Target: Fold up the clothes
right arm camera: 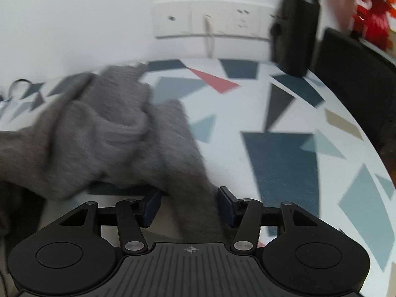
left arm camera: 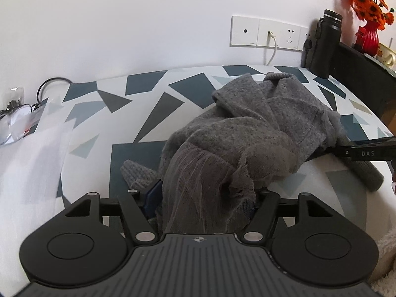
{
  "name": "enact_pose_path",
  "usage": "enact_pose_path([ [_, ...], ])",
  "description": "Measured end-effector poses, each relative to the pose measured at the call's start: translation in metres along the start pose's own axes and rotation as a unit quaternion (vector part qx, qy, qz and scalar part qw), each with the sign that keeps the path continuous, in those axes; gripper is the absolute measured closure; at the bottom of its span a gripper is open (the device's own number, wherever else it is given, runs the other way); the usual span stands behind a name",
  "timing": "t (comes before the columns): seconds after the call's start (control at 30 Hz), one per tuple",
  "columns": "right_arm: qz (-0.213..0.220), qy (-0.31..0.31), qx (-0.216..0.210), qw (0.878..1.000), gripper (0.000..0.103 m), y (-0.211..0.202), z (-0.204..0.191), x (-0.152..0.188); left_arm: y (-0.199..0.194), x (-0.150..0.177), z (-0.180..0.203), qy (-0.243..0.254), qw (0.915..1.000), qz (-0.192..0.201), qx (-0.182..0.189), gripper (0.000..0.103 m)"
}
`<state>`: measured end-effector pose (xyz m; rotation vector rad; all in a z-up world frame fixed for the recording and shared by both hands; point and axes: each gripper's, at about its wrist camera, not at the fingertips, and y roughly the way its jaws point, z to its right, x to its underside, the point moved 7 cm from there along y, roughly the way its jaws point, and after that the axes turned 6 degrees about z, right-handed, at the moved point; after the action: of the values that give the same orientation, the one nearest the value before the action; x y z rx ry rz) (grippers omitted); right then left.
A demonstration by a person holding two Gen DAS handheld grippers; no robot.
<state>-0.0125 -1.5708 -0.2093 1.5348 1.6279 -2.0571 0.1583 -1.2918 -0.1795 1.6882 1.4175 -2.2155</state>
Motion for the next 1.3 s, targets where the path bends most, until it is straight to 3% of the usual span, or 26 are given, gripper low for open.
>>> enact_pose_path([
  [0.03, 0.004, 0.011, 0.002, 1.0, 0.066, 0.0, 0.006, -0.001, 0.001, 0.0, 0.001, 0.0, 1.0, -0.001, 0.001, 0.038],
  [0.1, 0.009, 0.026, 0.013, 1.0, 0.083, 0.0, 0.018, -0.003, 0.004, 0.0, 0.002, -0.004, 1.0, -0.006, 0.004, 0.038],
  [0.37, 0.038, 0.055, 0.055, 0.996, 0.089, -0.007, 0.047, -0.012, 0.01, 0.003, 0.005, -0.008, 0.9998, -0.012, 0.011, 0.038],
  [0.43, 0.037, 0.066, 0.062, 0.995, 0.084, -0.007, 0.052, -0.012, 0.011, 0.003, 0.005, -0.007, 0.9998, -0.012, 0.01, 0.038],
  [0.53, 0.032, 0.09, 0.054, 0.994, 0.068, -0.009, 0.053, -0.013, 0.012, 0.004, 0.005, -0.006, 0.9999, -0.011, 0.01, 0.035],
  [0.57, 0.034, 0.086, 0.051, 0.994, 0.057, -0.011, 0.05, -0.015, 0.012, 0.004, 0.006, -0.007, 0.9999, -0.011, 0.011, 0.031],
  [0.6, 0.036, 0.076, 0.05, 0.995, 0.038, -0.014, 0.046, -0.017, 0.013, 0.005, 0.007, -0.006, 0.9999, -0.012, 0.01, 0.026],
  [0.67, 0.048, 0.04, 0.069, 0.996, 0.018, -0.02, 0.034, -0.02, 0.015, 0.006, 0.009, -0.002, 0.9999, -0.015, 0.005, 0.015],
  [0.77, 0.07, -0.009, 0.095, 0.993, 0.001, -0.029, 0.018, -0.024, 0.018, 0.007, 0.012, 0.004, 0.9998, -0.02, -0.003, 0.008],
  [0.9, 0.076, -0.044, 0.094, 0.992, 0.001, -0.035, 0.001, -0.021, 0.022, 0.009, 0.018, 0.022, 0.9993, -0.027, -0.012, 0.002],
  [1.2, 0.008, -0.016, 0.042, 0.999, 0.001, -0.03, -0.012, -0.002, 0.033, 0.017, 0.025, 0.061, 0.9968, -0.043, -0.028, 0.001],
  [1.3, -0.02, -0.018, 0.037, 0.999, 0.001, -0.026, -0.016, 0.008, 0.038, 0.021, 0.031, 0.094, 0.9932, -0.052, -0.044, 0.001],
])
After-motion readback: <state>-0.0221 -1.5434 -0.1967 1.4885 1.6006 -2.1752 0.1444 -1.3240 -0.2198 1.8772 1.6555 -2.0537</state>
